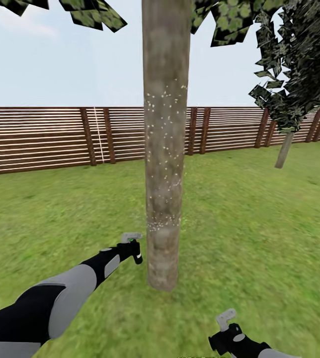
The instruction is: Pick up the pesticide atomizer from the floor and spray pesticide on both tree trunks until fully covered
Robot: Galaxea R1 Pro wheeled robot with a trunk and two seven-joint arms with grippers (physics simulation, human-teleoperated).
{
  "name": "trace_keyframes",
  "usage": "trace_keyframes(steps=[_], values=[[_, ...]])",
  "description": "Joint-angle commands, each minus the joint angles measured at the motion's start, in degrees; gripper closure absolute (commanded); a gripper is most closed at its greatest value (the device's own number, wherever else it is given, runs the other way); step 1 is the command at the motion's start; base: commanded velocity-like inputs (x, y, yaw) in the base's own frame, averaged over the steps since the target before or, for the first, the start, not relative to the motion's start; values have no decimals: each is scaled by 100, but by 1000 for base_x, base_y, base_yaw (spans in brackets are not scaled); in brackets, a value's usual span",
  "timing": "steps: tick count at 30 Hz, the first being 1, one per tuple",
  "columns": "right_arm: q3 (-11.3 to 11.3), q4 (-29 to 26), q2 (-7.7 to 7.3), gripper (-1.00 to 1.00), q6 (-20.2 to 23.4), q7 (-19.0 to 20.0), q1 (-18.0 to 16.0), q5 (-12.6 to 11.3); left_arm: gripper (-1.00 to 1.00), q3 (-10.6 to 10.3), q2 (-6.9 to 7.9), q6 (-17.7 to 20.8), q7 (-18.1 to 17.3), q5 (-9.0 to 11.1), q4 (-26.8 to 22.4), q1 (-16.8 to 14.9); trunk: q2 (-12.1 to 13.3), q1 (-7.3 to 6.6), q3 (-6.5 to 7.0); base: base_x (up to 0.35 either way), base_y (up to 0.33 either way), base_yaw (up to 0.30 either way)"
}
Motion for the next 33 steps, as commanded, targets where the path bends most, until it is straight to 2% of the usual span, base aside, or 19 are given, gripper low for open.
trace_keyframes(steps=[1,7,15,33], values=[[0,0,0,-100,1,0,0,0,100,4,3,1,-1,1,-1,0,0,0,0,0,350,-296],[0,0,0,-100,-2,0,0,0,100,0,4,1,-1,1,-1,0,0,0,0,0,350,-280],[0,0,0,-100,-1,0,0,0,100,-1,5,7,-2,1,-1,0,0,0,0,0,350,-79],[0,0,9,-100,2,0,26,0,100,-1,-1,11,-1,1,8,0,0,0,0,8,350,-292]])
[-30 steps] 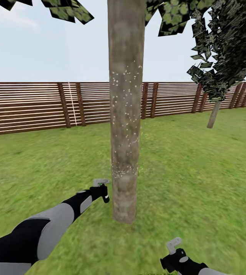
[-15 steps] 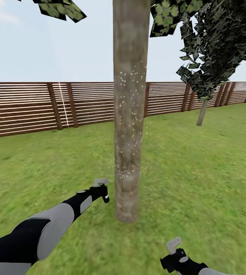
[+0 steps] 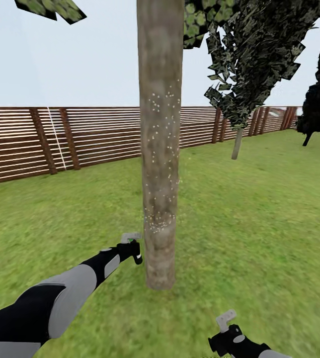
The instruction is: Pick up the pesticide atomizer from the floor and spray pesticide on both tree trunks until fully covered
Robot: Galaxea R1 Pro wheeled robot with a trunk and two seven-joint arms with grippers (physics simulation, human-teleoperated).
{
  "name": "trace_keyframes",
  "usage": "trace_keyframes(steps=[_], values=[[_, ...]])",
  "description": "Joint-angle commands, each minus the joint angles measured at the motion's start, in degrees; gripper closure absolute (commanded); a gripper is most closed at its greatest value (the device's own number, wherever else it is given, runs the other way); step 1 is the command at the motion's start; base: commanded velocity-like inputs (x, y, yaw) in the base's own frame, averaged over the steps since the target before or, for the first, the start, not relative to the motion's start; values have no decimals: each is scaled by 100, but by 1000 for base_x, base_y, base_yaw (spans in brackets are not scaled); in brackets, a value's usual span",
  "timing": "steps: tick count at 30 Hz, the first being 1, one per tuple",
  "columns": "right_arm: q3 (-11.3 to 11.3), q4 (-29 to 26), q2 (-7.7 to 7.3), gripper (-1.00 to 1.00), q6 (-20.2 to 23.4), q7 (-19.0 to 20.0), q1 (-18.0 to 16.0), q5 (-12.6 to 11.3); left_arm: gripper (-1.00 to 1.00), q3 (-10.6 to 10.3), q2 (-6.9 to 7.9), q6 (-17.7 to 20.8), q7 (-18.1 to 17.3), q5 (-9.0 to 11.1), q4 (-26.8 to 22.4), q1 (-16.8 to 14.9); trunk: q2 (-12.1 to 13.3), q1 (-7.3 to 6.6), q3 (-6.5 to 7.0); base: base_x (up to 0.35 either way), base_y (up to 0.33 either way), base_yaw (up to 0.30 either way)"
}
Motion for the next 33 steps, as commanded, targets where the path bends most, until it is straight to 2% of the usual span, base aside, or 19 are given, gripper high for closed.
trace_keyframes(steps=[1,19,24,33], values=[[0,0,0,-100,0,0,0,0,100,6,-1,0,0,1,-1,0,0,0,0,103,350,-297],[0,0,9,-100,-2,9,35,0,100,4,5,9,0,1,-1,0,0,0,0,126,350,-285],[0,0,9,-100,0,9,35,0,100,6,6,9,0,1,-1,0,0,0,0,13,350,-100],[5,1,12,-100,4,9,38,0,100,4,5,11,0,1,-1,0,0,0,-4,0,350,-287]])
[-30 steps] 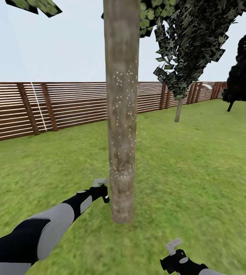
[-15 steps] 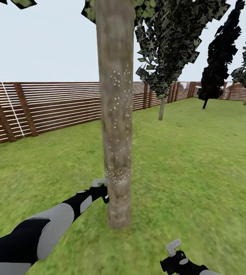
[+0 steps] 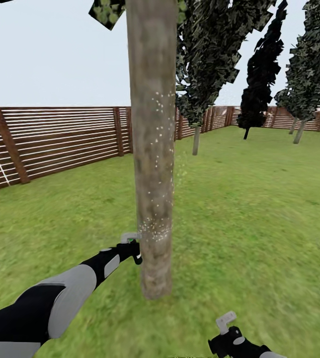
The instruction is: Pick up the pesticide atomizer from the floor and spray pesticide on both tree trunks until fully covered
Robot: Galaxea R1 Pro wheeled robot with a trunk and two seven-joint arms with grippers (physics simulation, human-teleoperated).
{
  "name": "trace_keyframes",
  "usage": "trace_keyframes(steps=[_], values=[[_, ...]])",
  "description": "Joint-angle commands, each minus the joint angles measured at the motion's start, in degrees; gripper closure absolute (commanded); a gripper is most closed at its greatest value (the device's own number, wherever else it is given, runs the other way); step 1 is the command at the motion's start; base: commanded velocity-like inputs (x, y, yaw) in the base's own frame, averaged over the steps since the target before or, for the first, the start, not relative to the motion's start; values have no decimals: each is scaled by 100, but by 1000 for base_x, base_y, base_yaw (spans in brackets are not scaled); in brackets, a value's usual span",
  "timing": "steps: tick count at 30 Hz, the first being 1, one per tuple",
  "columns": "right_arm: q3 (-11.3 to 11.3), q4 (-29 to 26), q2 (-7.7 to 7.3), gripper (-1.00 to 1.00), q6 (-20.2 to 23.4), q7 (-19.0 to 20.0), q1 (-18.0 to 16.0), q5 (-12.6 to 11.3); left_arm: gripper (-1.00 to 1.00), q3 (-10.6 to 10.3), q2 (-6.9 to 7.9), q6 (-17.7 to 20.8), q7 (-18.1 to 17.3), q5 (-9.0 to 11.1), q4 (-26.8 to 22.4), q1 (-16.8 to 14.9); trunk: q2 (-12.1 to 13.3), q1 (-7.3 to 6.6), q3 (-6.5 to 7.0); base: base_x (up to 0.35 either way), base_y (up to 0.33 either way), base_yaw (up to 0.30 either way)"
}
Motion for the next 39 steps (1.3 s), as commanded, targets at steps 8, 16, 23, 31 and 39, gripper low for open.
trace_keyframes(steps=[8,16,23,31,39], values=[[29,0,6,-100,5,7,14,1,100,5,1,1,0,2,-1,0,0,0,-52,0,350,-242],[30,0,6,-100,0,1,15,5,100,5,1,-1,0,2,-1,0,0,0,-102,0,350,-196],[30,2,6,-100,-4,3,15,2,100,6,1,1,1,2,-1,0,0,0,-105,0,350,-55],[30,-6,6,-100,-9,-4,28,0,100,-11,-49,-14,-1,14,-24,3,0,0,-105,0,118,-73],[21,8,22,-100,40,-17,35,-9,100,-46,176,3456,-13,13,-3248,1,0,0,-105,0,1,-1]])
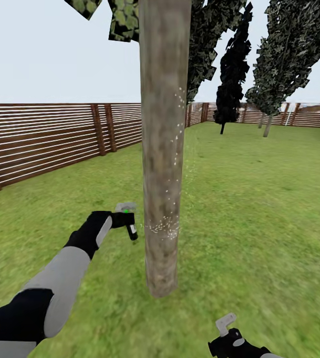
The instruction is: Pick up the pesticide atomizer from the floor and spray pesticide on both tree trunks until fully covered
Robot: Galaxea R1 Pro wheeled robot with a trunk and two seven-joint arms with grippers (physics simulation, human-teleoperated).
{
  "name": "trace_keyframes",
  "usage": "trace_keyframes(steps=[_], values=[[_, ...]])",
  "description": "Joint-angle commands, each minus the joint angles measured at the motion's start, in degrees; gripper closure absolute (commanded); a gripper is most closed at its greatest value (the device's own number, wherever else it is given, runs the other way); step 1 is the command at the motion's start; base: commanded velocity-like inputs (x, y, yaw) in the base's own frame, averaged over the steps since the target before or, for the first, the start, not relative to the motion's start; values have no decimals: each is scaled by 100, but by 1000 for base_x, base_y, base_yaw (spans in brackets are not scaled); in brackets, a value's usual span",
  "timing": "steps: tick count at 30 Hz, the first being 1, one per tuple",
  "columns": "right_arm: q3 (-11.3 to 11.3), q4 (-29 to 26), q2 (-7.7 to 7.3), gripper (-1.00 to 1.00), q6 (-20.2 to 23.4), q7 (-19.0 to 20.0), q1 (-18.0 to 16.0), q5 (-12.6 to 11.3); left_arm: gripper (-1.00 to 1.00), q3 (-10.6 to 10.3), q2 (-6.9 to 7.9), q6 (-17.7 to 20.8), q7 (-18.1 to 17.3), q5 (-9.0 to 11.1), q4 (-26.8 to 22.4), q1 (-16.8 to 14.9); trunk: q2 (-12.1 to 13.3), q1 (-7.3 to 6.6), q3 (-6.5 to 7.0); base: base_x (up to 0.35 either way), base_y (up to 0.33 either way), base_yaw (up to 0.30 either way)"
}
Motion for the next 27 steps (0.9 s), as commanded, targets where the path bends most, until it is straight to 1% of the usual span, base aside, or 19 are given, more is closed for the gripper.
trace_keyframes(steps=[1,3,4,5,6,7,8,9,10,12,13,14,15,18,19,20,22,27], values=[[0,0,-3,-100,-3,0,1,-2,100,-4,10,220,-2,-32,-300,3,1,1,-2,0,0,0],[0,0,-6,-100,-7,0,3,-6,100,10,17,733,1,-33,-713,3,1,1,-2,0,0,0],[0,0,-7,-100,-8,0,2,-7,100,14,18,1139,4,-33,-997,3,1,1,-2,0,0,0],[0,0,-7,-100,-9,0,2,-8,100,16,19,1426,4,-33,-1194,-3,1,1,-2,0,0,0],[0,0,-7,-100,-9,0,2,-8,100,17,19,1696,4,-33,-1299,-66,1,1,-2,0,0,0],[0,0,-5,-100,-9,0,3,-8,100,18,19,1942,4,-33,-1351,-224,1,1,-2,0,0,0],[0,0,-6,-100,-9,0,4,-8,100,18,20,2039,4,-36,-1366,-356,1,1,-2,0,0,0],[0,0,0,-100,-9,0,5,-8,100,18,20,2101,4,-38,-1377,-523,1,1,-2,0,0,0],[0,0,4,-100,-9,0,6,-7,100,18,20,2169,8,-40,-1354,-822,1,1,-2,0,0,0],[0,0,9,-100,-9,0,5,-7,100,29,20,2212,6,-42,-1330,-1222,1,1,-2,0,0,0],[0,0,9,-100,-9,0,6,-8,100,45,20,2219,5,-42,-1312,-1360,1,1,-2,0,0,0],[0,0,5,-100,-9,0,4,-7,100,108,20,2228,2,-39,-1201,-1581,1,1,-2,0,0,0],[0,0,8,-100,-9,0,5,-6,100,174,20,2234,-2,-30,-1008,-1891,1,1,-2,0,0,0],[0,0,9,-100,-9,0,4,-8,100,213,20,2238,-4,-25,-699,-2462,1,1,-2,0,0,0],[0,0,9,-100,-9,0,5,-6,100,216,20,2241,-4,-25,-635,-2594,1,1,-2,0,0,0],[0,0,10,-100,-5,0,6,-2,100,219,15,2244,-4,-25,-522,-2829,1,1,-2,0,0,0],[0,0,10,-100,2,0,6,0,100,220,12,2251,-10,-19,-440,-3028,1,1,-2,0,0,0],[0,0,4,-100,0,0,6,0,100,222,11,2260,-20,-8,-450,-3106,1,1,-2,0,0,0]])
